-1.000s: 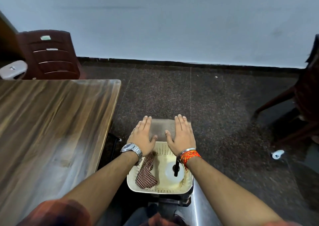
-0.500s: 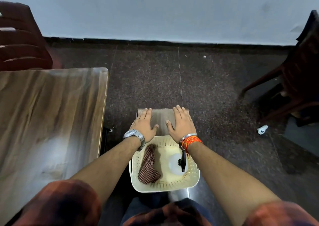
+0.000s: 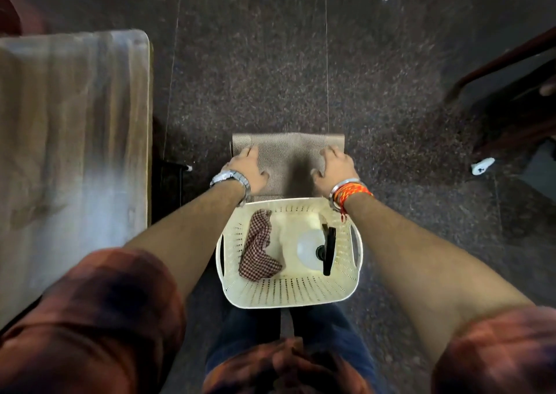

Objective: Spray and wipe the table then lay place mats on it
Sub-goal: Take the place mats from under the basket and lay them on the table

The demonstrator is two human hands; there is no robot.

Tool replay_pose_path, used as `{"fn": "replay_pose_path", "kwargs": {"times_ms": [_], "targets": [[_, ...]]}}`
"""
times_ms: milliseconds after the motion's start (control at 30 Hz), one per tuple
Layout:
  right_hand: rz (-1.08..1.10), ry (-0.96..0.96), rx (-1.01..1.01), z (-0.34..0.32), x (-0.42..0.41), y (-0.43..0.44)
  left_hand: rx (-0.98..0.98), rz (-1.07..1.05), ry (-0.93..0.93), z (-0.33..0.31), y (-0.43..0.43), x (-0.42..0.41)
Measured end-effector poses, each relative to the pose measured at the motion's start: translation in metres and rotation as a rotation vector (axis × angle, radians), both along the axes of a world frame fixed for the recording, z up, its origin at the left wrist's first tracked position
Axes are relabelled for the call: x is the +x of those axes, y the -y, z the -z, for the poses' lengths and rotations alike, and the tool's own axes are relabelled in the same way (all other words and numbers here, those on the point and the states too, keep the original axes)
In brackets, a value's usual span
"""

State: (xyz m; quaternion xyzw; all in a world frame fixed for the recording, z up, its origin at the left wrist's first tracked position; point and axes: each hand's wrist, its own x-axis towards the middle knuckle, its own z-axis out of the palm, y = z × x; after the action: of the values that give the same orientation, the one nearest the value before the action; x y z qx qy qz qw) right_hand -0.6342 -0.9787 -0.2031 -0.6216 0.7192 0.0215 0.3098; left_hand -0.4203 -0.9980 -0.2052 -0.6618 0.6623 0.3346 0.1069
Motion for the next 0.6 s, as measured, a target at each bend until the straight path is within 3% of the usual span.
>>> {"fn": "replay_pose_path", "kwargs": {"times_ms": [200, 467, 600], "targets": [[0.153, 0.142, 0.01, 0.033, -0.007, 0.027, 0.069, -0.234, 0.018, 0.037, 0.03, 0.004], [0.391, 0.067, 0.079, 0.063, -0.01, 0.048, 0.135, -0.512, -0.16, 0.058, 0.046, 0.009], [0.471, 0.134, 0.139, 0.07, -0.011, 0.053, 0.046, -0.584, -0.126, 0.056, 0.044, 0.006]]}}
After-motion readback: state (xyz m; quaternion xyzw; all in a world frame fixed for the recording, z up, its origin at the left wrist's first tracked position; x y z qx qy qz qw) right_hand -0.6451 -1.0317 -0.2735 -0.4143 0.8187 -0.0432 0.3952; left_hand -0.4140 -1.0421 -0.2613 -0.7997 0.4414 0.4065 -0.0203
